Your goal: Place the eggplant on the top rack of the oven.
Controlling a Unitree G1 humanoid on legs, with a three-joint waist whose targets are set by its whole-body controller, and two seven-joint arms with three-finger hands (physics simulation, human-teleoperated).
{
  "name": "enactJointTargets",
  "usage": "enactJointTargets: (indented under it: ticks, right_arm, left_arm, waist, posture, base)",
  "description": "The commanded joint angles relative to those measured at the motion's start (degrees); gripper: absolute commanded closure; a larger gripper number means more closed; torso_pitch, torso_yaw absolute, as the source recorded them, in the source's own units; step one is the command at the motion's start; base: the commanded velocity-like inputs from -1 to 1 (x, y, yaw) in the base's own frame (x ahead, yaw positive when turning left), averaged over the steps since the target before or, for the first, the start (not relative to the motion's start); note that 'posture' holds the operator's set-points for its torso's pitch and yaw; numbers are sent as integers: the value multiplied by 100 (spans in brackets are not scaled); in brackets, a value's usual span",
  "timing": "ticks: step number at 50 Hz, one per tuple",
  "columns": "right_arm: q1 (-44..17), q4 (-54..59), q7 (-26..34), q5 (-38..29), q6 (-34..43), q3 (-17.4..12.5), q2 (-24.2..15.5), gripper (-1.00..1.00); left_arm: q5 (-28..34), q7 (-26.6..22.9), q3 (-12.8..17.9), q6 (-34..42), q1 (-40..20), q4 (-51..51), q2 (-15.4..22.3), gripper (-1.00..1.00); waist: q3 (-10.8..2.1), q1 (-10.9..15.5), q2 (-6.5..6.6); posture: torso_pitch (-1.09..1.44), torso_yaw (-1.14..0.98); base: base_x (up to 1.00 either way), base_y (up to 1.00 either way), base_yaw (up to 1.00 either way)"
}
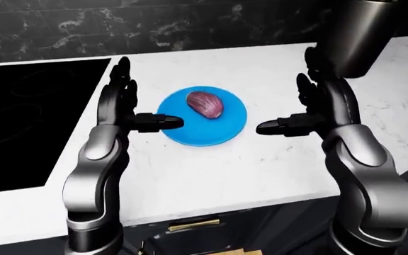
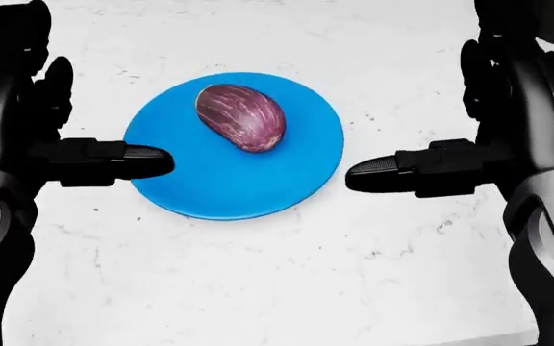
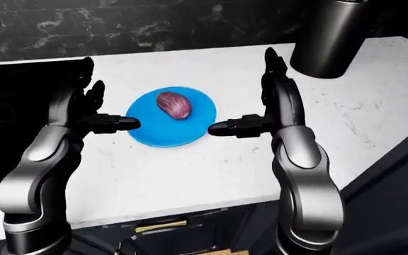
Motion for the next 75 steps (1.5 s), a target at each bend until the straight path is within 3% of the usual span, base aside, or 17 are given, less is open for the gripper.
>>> enactJointTargets:
  ticks: [1,9,18,22,29,31,34,37,39,44,55,63,65,69,70,75]
  right_arm:
    - [-238,-182,-12,19,-195,-47,-73,-100]
    - [-325,-133,-13,64,-148,-98,-161,-100]
    - [-602,38,-1,119,-52,-147,-313,-100]
    - [-761,160,11,147,-27,-172,-389,-100]
    - [-633,115,-36,196,-83,-234,-386,-100]
    - [-646,131,-51,212,-95,-236,-392,-100]
    - [-666,132,-55,248,-75,-268,-427,-100]
    - [-704,149,-57,278,-53,-278,-465,-100]
    - [-725,193,-61,274,-75,-243,-483,-100]
    - [-737,224,-29,252,-82,-209,-512,-100]
    - [-837,246,43,189,-40,-161,-505,-100]
    - [-795,176,46,202,-9,-243,-500,-100]
    - [-771,142,66,219,20,-284,-530,-100]
    - [-815,115,65,243,99,-324,-585,-100]
    - [-795,138,61,245,60,-318,-581,-100]
    - [-795,163,49,269,45,-336,-595,-100]
  left_arm:
    - [7,14,56,-181,-202,-248,68,-100]
    - [30,9,52,-221,-415,-28,121,-100]
    - [-95,-324,-57,203,-1352,517,401,-100]
    - [121,-794,-285,269,-2089,1380,619,-100]
    - [572,-1211,-319,-2,-2959,3061,480,-100]
    - [886,-1176,-425,-311,-3262,3691,510,-100]
    - [1114,-1561,-486,-1049,-3552,4432,548,-100]
    - [1134,-1579,-336,-1378,-3822,4970,475,-100]
    - [1290,-1744,-445,-1706,-4105,5477,533,-100]
    - [962,-2350,-268,-2361,-4643,6446,488,-100]
    - [2017,-3666,-776,-3771,-5438,7763,482,-100]
    - [2520,-4207,-720,-4321,-5831,8412,386,-100]
    - [2868,-4385,-908,-4627,-5796,8458,394,-100]
    - [2974,-4655,-753,-4786,-5913,8543,346,-100]
    - [2883,-4918,-688,-4814,-5968,8564,319,-100]
    - [3153,-5210,-799,-5467,-6030,8713,288,-100]
  waist:
    - [-170,2,-22]
    - [-205,-4,-75]
    - [-181,15,-84]
    - [-158,22,-87]
    - [-154,47,-126]
    - [-164,47,-133]
    - [-168,51,-148]
    - [-163,47,-168]
    - [-162,48,-182]
    - [-162,60,-217]
    - [-166,81,-252]
    - [-154,90,-290]
    - [-148,91,-294]
    - [-153,97,-309]
    - [-152,98,-311]
    - [-133,103,-334]
  posture:
    - [0,0]
    - [0,0]
    - [0,0]
    - [0,0]
    - [0,0]
    - [0,0]
    - [0,0]
    - [0,0]
    - [0,0]
    - [0,0]
    - [0,0]
    - [0,0]
    - [0,0]
    - [0,0]
    - [0,0]
    - [0,0]
  base:
    - [0,0,0]
    - [0,0,0]
    - [0,0,0]
    - [0,0,0]
    - [0,0,0]
    - [0,0,0]
    - [0,0,0]
    - [0,0,0]
    - [0,0,0]
    - [0,0,0]
    - [0,0,0]
    - [0,0,0]
    - [0,0,0]
    - [0,0,0]
    - [0,0,0]
    - [0,0,0]
